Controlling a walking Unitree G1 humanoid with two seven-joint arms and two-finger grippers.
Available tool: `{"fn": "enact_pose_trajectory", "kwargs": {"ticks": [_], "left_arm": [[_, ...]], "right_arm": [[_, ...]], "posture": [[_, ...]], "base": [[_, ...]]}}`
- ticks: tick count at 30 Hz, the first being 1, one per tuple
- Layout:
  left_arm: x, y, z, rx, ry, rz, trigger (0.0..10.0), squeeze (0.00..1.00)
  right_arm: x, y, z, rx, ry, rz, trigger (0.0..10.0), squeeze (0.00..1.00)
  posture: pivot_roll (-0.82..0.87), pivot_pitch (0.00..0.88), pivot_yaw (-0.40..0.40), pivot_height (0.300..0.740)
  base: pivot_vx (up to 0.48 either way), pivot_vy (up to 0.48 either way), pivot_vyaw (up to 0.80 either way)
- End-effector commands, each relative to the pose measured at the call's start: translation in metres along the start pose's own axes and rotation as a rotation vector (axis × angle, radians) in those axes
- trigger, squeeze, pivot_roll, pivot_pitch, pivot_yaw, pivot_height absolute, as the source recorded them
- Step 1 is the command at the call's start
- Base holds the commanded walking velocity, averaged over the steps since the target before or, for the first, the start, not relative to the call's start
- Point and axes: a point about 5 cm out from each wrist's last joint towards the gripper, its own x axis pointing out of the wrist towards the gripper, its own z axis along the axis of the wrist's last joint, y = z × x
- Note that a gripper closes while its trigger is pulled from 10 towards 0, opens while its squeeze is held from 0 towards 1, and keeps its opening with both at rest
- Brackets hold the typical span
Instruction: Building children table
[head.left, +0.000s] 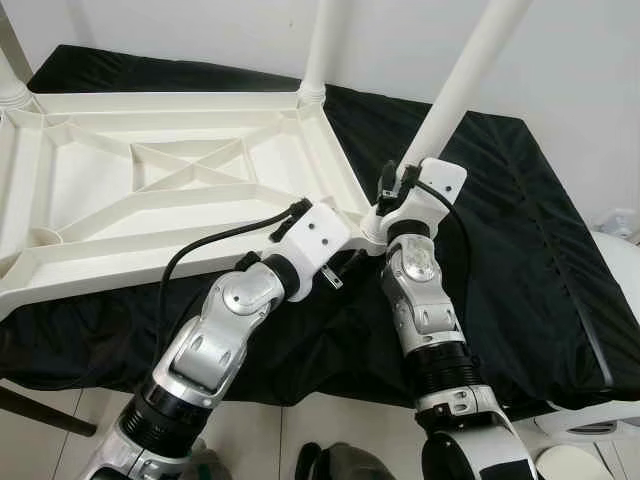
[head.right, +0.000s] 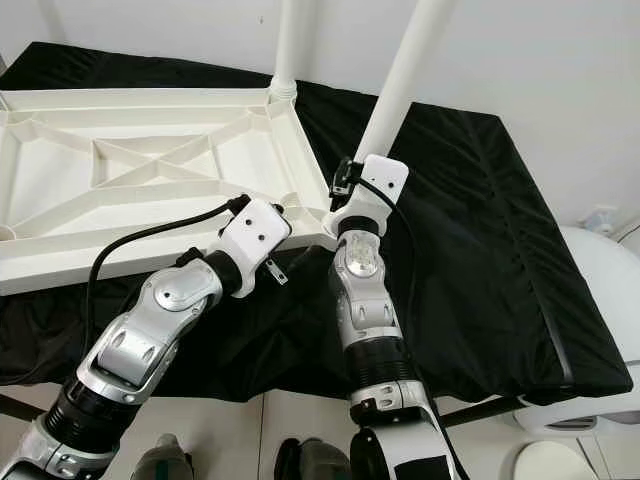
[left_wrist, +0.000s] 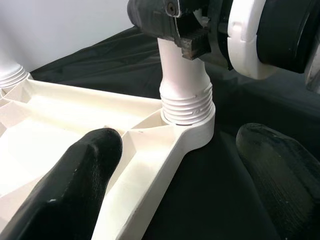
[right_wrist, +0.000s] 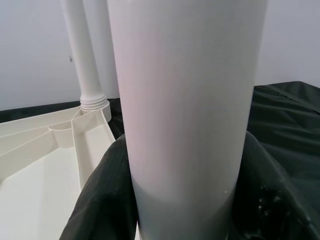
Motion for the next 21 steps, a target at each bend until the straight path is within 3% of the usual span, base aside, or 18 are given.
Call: {"fn": "enact_pose_trajectory", "kwargs": {"ticks": [1, 13, 20, 21], "left_arm": [[0.000, -0.003, 0.004, 0.009, -0.013, -0.009, 10.0, 0.00], [0.001, -0.004, 0.004, 0.004, -0.016, -0.013, 10.0, 0.00], [0.001, -0.004, 0.004, 0.005, -0.016, -0.016, 10.0, 0.00], [0.001, -0.005, 0.004, 0.004, -0.018, -0.017, 10.0, 0.00]], "right_arm": [[-0.001, -0.015, -0.017, -0.013, 0.094, -0.094, 10.0, 0.00], [0.003, -0.014, -0.003, 0.021, 0.045, -0.074, 10.0, 0.00], [0.004, -0.010, 0.011, 0.057, -0.028, -0.020, 10.0, 0.00], [0.005, -0.007, 0.022, 0.066, -0.082, 0.005, 10.0, 0.00]], "posture": [[0.12, 0.089, -0.144, 0.740], [0.11, 0.088, -0.142, 0.740], [0.11, 0.084, -0.142, 0.740], [0.11, 0.080, -0.141, 0.740]], "base": [[0.000, 0.000, 0.00], [0.000, 0.000, 0.00], [0.000, 0.000, 0.00], [0.000, 0.000, 0.00]]}}
